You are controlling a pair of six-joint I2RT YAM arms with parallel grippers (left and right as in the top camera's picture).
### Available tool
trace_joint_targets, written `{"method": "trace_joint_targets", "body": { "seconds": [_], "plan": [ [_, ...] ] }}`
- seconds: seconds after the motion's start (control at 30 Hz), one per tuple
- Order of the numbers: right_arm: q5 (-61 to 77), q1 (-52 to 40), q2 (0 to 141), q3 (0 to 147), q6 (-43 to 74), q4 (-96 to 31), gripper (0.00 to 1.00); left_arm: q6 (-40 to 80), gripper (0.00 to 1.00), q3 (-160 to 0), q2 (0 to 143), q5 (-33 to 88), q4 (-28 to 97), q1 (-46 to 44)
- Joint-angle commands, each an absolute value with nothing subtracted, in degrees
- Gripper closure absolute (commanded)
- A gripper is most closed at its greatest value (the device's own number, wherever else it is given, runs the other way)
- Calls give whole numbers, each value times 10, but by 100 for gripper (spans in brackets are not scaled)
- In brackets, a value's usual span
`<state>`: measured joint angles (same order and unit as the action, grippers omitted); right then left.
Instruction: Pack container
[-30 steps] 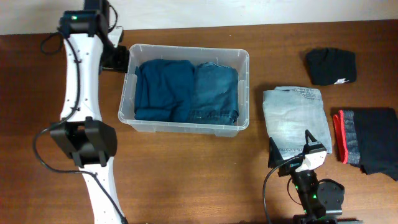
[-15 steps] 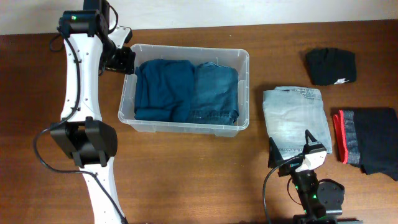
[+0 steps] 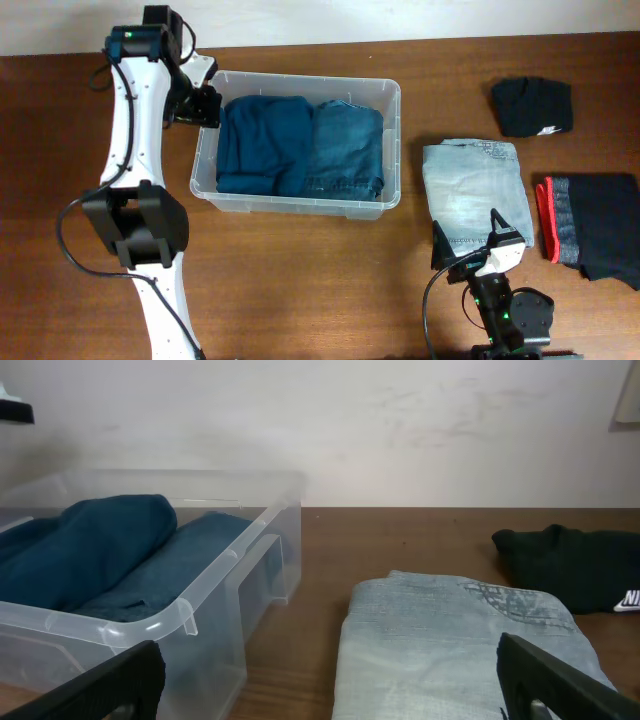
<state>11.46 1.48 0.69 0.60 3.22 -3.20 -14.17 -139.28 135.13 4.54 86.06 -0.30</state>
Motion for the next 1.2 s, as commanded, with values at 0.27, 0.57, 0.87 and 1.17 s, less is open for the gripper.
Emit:
{"method": "trace_joint_targets", "body": {
  "seconds": [0.27,0.57,0.87,1.17],
  "plan": [
    [109,19,2,3,32,-36,1,-150,34,-1349,1355,47,840,-2],
    [109,19,2,3,32,-36,2,-112,50,-1349,1355,19,845,-2],
    [109,19,2,3,32,-36,2,-112,84,-1349,1356,20,854,-2],
    [109,19,2,3,32,-36,2,-48,96,-1349,1355,22,867,-2]
  ]
}}
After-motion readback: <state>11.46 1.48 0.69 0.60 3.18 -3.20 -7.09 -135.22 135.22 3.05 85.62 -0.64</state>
